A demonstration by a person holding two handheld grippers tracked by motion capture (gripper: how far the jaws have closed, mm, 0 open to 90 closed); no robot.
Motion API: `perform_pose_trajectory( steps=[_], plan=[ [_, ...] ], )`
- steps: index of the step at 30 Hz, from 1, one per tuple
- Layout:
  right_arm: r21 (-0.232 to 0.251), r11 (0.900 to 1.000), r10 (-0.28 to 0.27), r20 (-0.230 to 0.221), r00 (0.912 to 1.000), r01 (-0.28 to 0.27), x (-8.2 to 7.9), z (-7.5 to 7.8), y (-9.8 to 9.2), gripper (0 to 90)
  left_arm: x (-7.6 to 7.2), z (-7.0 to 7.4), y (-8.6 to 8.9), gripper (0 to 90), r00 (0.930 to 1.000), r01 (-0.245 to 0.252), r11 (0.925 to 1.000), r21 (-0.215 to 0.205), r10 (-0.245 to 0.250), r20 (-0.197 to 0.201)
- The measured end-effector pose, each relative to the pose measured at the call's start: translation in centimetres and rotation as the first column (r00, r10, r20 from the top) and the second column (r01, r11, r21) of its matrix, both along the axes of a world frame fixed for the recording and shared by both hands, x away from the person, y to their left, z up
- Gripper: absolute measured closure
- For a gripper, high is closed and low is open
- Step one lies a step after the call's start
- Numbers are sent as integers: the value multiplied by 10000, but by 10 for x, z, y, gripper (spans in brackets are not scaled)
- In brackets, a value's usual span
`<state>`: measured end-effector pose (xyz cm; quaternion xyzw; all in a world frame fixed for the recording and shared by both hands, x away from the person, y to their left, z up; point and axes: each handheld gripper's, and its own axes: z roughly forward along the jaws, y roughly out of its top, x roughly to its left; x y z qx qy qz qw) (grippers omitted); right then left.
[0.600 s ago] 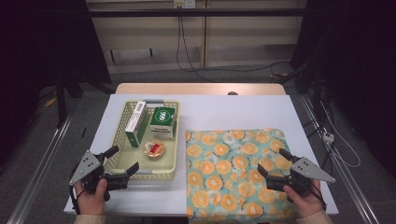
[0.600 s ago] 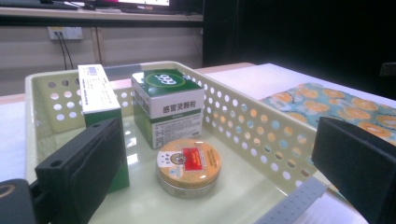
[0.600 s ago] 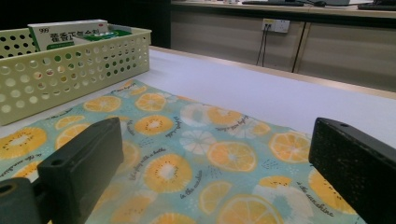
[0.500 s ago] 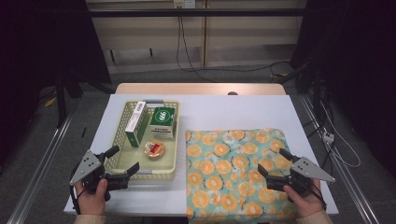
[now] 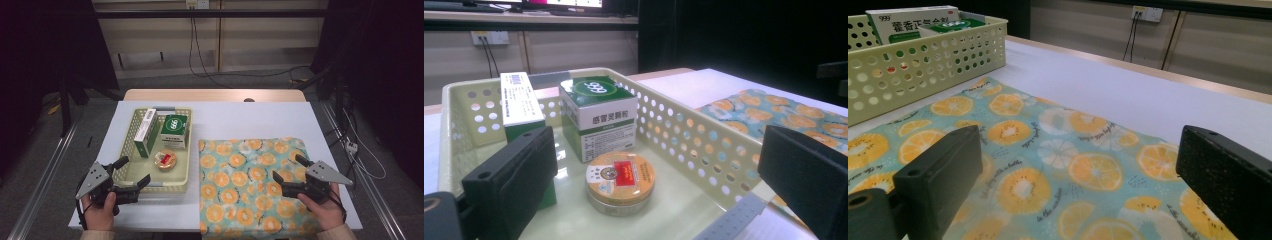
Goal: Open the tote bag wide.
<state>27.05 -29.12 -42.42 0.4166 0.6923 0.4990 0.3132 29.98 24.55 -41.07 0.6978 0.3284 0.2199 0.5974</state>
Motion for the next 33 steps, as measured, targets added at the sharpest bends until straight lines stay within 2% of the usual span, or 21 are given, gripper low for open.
perform_pose_trajectory(
  steps=[2,3,9,10,11,14,15,16,18,21,23,24,25,26,27,28,29,30,31,32,33],
  plan=[
    [-61,9999,96,-43,9999,-97,3,1,1,51,-1,0,0,24,10000,-49,10000,-50,49,-7],
    [-179,9996,218,-226,9995,-222,9,3,4,51,-1,0,0,24,10000,-22,10000,-48,22,18],
    [-583,9956,706,-559,9959,-738,35,12,16,49,-2,1,1,24,10000,-70,9998,-179,70,28],
    [-583,9956,706,-559,9959,-738,35,12,16,49,-2,1,2,24,10000,-51,9998,-200,51,23],
    [-774,9936,764,-825,9937,-828,44,13,21,53,-2,1,2,24,10000,-48,9998,-207,49,28],
    [-657,9937,842,-998,9914,-910,53,15,23,60,-2,1,2,24,10000,-13,9998,-203,13,14],
    [-786,9929,802,-1101,9907,-892,60,16,25,61,-2,1,2,24,10000,-13,9998,-208,14,17],
    [-786,9929,802,-1101,9907,-892,60,16,25,61,-2,1,1,24,10000,7,9998,-215,-7,11],
    [-691,9923,921,-1394,9859,-1025,72,16,27,49,-2,1,1,24,10000,11,9997,-230,-10,27],
    [-537,9924,1011,-1525,9831,-1104,80,13,27,49,-2,1,1,24,10000,45,9997,-250,-45,3],
    [-622,9894,1173,-1943,9739,-1315,92,8,28,75,-2,1,0,24,10000,57,9997,-235,-57,-7],
    [-622,9894,1173,-1943,9739,-1315,92,8,28,75,-1,1,0,24,10000,69,9997,-234,-68,11],
    [-536,9879,1307,-2208,9665,-1459,100,5,27,110,-1,1,0,24,10000,82,9997,-250,-82,27],
    [-536,9879,1307,-2208,9665,-1459,100,5,27,110,-1,2,0,24,9999,90,9997,-216,-89,51],
    [-497,9844,1516,-2450,9576,-1686,108,2,26,139,-1,2,0,24,10000,74,9997,-235,-73,31],
    [-497,9844,1516,-2450,9576,-1686,108,2,26,139,-1,1,0,24,9999,95,9997,-234,-94,36],
    [-396,9835,1611,-2550,9534,-1768,111,1,26,149,-1,1,-1,24,9999,128,9996,-235,-127,35],
    [-325,9796,1820,-2769,9435,-1985,118,-1,26,173,-1,1,-1,24,9999,142,9996,-237,-141,29],
    [-325,9796,1820,-2769,9435,-1985,118,-1,26,173,-1,1,-1,24,9999,147,9996,-251,-146,20],
    [-737,9769,1719,-2852,9429,-2004,123,-2,28,177,-1,1,-1,24,9999,137,9994,-302,-137,-1],
    [-737,9769,1719,-2852,9429,-2004,123,-2,28,177,-1,1,-1,24,9999,157,9994,-312,-157,-11]
  ],
)
